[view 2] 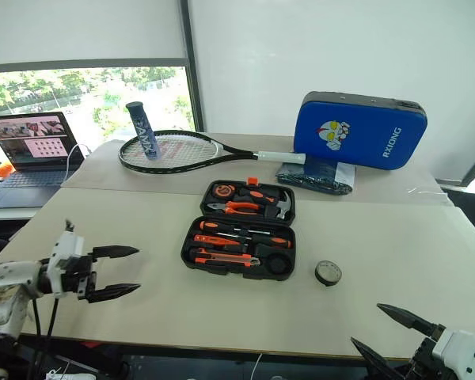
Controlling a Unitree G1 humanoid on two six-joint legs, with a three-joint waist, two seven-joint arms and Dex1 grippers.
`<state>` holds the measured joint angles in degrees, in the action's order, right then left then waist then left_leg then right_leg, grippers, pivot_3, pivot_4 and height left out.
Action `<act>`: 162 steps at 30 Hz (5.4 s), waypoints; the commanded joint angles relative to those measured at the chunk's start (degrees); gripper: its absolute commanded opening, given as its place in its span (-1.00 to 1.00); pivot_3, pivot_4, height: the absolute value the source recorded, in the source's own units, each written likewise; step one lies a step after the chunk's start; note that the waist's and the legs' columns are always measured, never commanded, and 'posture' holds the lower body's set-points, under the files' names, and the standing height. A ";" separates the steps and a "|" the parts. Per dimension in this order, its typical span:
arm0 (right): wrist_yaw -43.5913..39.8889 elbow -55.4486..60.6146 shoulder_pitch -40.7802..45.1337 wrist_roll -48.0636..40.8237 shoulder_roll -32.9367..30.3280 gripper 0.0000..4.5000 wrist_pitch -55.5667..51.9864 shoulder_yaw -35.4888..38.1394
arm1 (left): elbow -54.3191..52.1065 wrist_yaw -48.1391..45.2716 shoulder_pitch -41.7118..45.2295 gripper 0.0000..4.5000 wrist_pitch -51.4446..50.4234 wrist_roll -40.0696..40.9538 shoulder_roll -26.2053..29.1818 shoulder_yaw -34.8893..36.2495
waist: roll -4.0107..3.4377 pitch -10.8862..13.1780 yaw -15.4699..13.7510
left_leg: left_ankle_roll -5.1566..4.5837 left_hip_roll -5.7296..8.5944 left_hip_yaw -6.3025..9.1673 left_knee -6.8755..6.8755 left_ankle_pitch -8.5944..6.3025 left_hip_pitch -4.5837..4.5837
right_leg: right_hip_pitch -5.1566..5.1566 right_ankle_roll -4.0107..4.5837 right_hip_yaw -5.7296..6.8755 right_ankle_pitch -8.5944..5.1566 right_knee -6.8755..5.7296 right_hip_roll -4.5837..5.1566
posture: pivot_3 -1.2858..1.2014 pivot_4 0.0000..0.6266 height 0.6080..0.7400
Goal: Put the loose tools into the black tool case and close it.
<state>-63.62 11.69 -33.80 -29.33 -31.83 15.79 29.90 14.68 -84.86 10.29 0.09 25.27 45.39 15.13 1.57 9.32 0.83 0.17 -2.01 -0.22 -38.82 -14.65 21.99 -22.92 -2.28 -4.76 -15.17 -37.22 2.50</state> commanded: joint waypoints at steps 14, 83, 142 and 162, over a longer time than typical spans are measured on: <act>6.87 3.05 34.67 9.98 -23.44 1.00 -38.95 -25.07 | -14.42 1.29 0.61 0.98 -1.22 3.03 -1.89 -7.67 | -0.04 0.03 0.50 | -0.01 0.07 -0.22 0.03 -0.01 0.20 | -0.27 0.30 -0.30 0.31 0.07 -0.20 | 0.03 -0.52 1.00; -2.10 -18.61 61.08 16.74 -14.19 0.38 -28.05 -31.03 | 1.32 25.81 11.99 0.24 -4.26 -6.14 -5.74 -8.33 | -0.02 0.13 0.02 | -0.14 0.17 0.07 -0.09 -0.08 0.53 | -0.44 0.35 0.15 0.39 0.06 -0.02 | 0.03 -0.52 1.00; 10.12 6.54 45.53 1.44 -12.94 -0.06 -57.59 -17.27 | -13.18 28.90 9.06 -0.36 -41.40 0.13 0.44 -5.12 | 0.06 0.18 1.56 | -0.02 0.22 0.03 -0.24 0.08 0.88 | -1.14 0.35 -0.13 0.44 -0.66 -0.09 | 0.03 -0.52 1.00; 32.76 -22.43 87.02 3.91 -1.55 0.56 -105.96 -27.56 | 6.10 36.56 43.03 0.15 -64.33 -5.24 -9.66 -22.64 | 0.12 0.21 1.51 | -0.01 0.33 0.12 -0.19 0.18 1.56 | -1.67 0.37 -0.01 0.47 -0.84 0.01 | 0.03 -0.52 1.00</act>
<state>-32.37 -10.17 51.61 -26.50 -33.51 -91.33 2.14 20.87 -48.78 51.23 -65.38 20.41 35.89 -7.96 1.69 9.53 2.34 0.16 -1.66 -0.10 -39.02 -14.47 23.58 -24.61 -1.91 -4.76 -14.69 -38.07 2.54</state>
